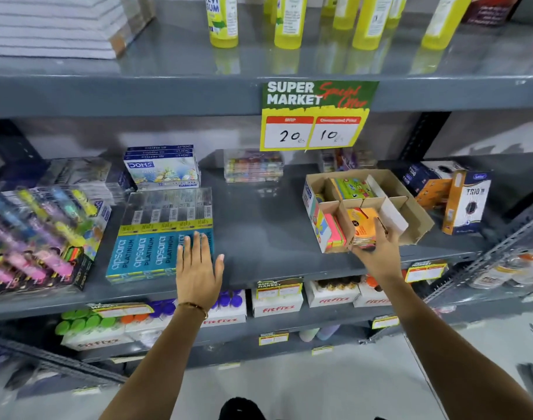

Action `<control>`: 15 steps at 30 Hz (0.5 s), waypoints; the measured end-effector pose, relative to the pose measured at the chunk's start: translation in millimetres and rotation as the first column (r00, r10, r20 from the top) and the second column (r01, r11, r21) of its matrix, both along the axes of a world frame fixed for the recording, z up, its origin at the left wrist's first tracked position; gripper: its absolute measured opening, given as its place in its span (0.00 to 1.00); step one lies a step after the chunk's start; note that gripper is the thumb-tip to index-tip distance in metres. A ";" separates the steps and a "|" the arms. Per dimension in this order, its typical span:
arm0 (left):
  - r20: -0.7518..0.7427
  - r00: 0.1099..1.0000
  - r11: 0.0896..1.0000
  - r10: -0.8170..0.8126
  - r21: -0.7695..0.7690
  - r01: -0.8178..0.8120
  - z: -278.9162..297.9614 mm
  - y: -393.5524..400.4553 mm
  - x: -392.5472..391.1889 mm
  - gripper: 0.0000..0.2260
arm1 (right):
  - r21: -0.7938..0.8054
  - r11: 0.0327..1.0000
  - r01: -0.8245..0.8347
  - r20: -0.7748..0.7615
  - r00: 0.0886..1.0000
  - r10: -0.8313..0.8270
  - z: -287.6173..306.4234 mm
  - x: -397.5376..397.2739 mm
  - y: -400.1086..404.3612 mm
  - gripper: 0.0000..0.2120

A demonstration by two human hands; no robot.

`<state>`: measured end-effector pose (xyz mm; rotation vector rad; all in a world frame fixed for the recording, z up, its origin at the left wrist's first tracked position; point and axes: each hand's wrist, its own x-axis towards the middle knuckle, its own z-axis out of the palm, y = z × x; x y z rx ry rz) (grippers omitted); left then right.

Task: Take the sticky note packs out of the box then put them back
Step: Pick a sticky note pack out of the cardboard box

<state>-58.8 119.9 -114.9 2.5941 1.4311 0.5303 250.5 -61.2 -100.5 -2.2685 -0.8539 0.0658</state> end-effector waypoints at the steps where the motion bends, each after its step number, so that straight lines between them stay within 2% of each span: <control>1: -0.003 1.000 1.000 0.004 0.000 -0.004 -1.9 1.5 0.4 0.29 | -0.011 1.000 0.005 -0.006 1.000 -0.005 -1.6 0.6 0.6 0.41; 10: -0.029 0.999 1.000 0.015 0.014 -0.015 -10.7 5.6 1.3 0.24 | -0.005 0.999 0.043 0.016 0.999 -0.042 -9.0 0.8 9.5 0.44; 15: -0.021 0.999 0.999 0.026 0.034 -0.025 -12.4 5.8 3.2 0.24 | -0.021 1.000 -0.018 0.017 1.000 0.018 -14.1 9.2 3.9 0.46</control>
